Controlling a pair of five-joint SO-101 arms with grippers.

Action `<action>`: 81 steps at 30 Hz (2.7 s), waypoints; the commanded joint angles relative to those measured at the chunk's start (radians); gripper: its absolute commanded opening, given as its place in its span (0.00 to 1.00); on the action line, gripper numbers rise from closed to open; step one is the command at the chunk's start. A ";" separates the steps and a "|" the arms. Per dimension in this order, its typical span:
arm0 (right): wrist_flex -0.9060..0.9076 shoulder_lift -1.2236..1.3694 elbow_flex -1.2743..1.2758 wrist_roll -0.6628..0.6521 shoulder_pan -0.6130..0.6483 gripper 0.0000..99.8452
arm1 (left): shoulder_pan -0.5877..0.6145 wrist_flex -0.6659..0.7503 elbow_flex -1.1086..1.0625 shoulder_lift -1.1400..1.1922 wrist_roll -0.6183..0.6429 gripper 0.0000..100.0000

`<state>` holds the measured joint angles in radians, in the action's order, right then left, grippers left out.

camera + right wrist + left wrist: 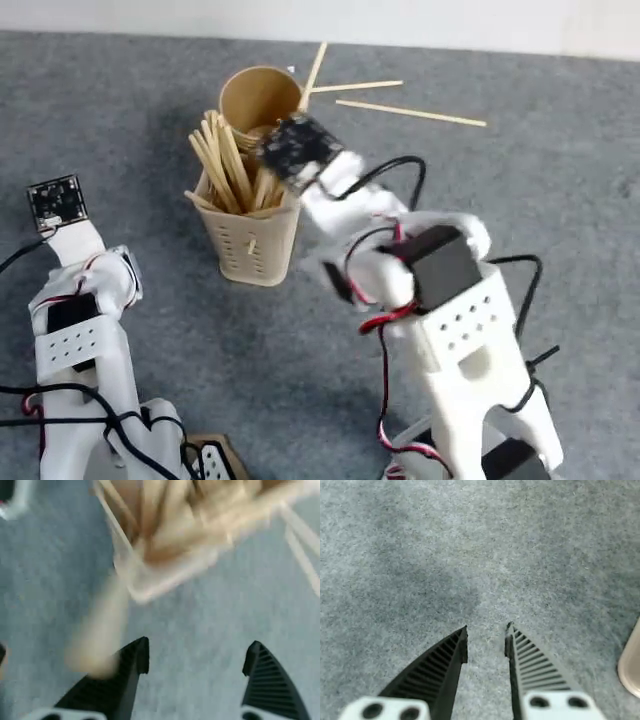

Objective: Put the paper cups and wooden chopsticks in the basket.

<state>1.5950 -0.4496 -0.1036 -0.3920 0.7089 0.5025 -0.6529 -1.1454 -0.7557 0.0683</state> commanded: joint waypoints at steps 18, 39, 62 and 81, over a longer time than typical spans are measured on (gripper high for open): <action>-0.530 0.093 -0.004 -0.002 -0.249 0.30 | -0.019 -0.066 0.091 -0.021 -0.072 0.15; -0.028 -0.174 0.147 0.135 -0.691 0.30 | -0.535 -1.140 0.993 -0.295 -0.316 0.15; -0.437 -1.003 1.388 -0.034 -0.684 0.30 | -0.461 -0.052 0.461 -0.271 -0.207 0.15; -0.615 -0.791 1.234 -0.060 -0.796 0.30 | -0.039 -0.365 0.447 -0.312 -0.203 0.15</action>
<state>1.0288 -1.3732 1.2497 -0.4381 -0.0614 0.3767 -0.9567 -0.6958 -1.0748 -0.1450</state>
